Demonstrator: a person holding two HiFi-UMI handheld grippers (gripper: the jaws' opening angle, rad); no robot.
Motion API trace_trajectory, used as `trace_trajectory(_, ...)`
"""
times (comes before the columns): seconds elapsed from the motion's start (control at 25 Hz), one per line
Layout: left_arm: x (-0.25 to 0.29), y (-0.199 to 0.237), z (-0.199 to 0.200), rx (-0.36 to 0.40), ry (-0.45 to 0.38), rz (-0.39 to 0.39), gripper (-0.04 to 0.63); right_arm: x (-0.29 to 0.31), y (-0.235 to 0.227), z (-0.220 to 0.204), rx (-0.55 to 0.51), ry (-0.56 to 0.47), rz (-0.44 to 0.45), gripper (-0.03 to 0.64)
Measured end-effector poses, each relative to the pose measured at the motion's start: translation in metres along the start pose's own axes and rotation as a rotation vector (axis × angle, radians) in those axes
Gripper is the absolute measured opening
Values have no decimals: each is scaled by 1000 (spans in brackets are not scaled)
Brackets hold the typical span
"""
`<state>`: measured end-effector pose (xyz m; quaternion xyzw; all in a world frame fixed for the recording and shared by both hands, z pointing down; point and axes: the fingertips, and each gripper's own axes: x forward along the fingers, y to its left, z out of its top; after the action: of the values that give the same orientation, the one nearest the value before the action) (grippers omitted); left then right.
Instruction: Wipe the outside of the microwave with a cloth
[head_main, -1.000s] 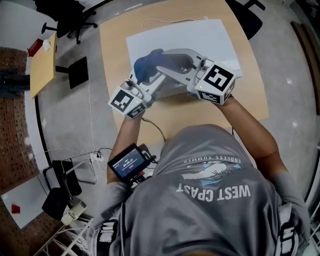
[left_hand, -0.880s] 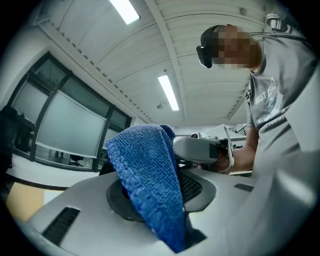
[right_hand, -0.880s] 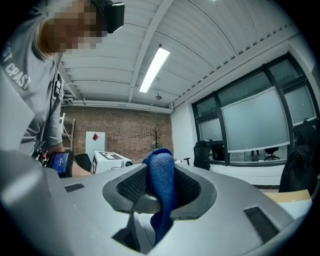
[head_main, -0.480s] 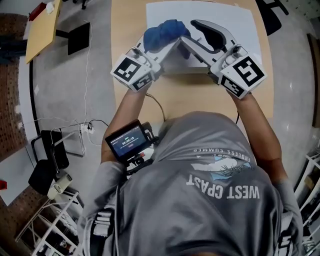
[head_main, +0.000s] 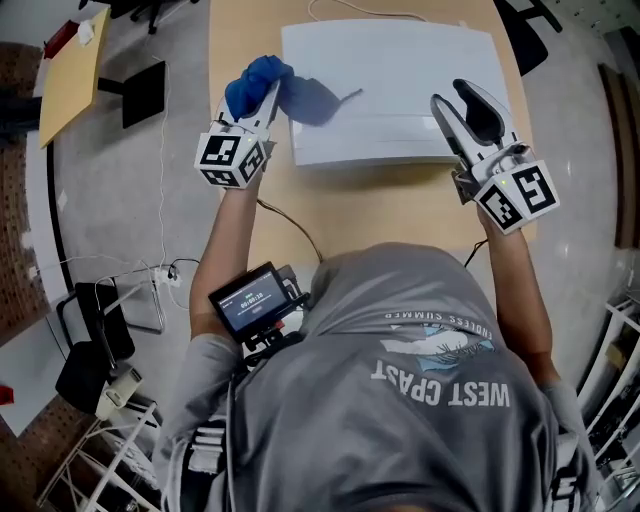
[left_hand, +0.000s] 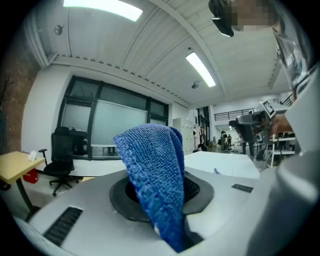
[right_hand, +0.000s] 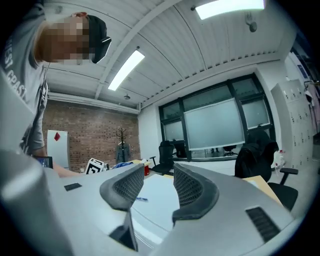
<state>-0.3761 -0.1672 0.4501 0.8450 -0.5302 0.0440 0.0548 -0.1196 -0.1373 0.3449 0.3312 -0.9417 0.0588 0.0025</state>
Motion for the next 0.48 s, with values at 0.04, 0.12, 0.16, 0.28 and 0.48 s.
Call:
trace_trajectory(0.04, 0, 9, -7, 15, 13, 27, 92, -9, -3, -5, 7, 13, -24, 186)
trace_trajectory(0.12, 1, 27, -22, 21, 43, 70, 92, -25, -7, -14, 19, 42, -65, 186)
trace_trajectory(0.16, 2, 33, -32, 17, 67, 83, 92, -32, -7, -17, 24, 57, -81, 186)
trace_trajectory(0.28, 11, 38, -72, 15, 172, 87, 92, -50, -9, -30, 37, 104, -116, 186)
trace_trajectory(0.48, 26, 34, -141, 36, 370, 65, 92, -55, -16, -27, 49, 141, -138, 186)
